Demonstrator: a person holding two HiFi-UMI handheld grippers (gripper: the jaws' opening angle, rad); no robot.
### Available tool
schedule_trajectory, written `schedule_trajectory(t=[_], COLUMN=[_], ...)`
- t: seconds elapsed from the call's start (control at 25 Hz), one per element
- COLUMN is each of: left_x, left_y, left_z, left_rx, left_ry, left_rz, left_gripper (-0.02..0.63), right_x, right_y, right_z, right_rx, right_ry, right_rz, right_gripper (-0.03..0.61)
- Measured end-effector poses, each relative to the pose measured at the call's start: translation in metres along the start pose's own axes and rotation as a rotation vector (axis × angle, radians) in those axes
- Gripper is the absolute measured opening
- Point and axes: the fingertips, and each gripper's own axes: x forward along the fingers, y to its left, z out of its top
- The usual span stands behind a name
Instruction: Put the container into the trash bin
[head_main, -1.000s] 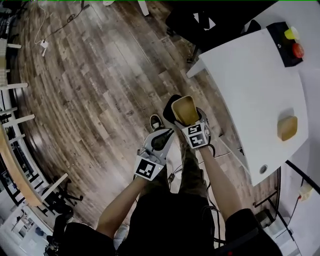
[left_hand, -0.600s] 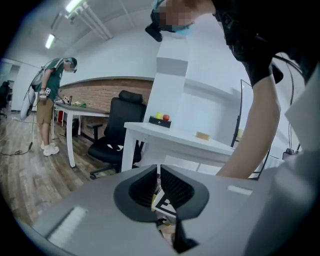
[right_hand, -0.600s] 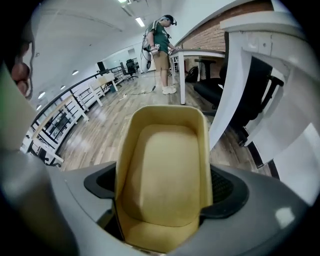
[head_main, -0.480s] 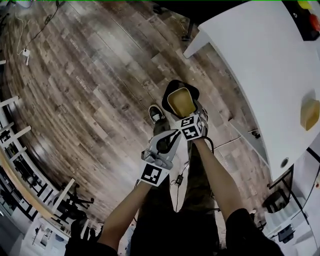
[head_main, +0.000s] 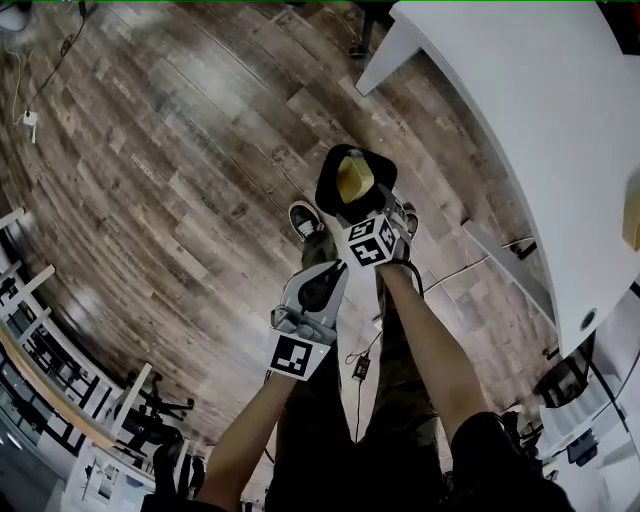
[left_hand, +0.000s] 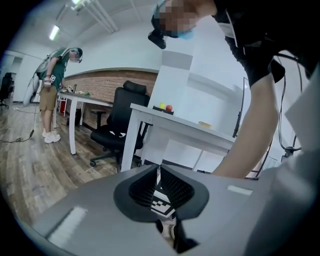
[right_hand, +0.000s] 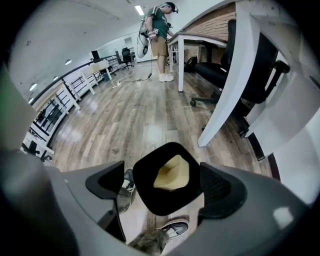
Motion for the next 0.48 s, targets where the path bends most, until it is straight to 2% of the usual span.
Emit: schedule_trajectory(t=[0.2,0.48], left_x=[-0.002,0.010], left_y=[-0.003,-0.007], left_z=[-0.007,0.003], left_rx=[-0.006,0.001], left_ry=[0.012,0.003], left_rz=[-0.012,-0.023], left_gripper=[-0.005,-0.005], right_x=[-0.002,-0.010], right_y=[0.004,-0.005], right_z=[-0.006,-0.006], right_rx=[0.013,0.005], right_ry=[-0.002,-0.013], right_rz=[0.013,0.005], right_gripper=[0.489,0.489])
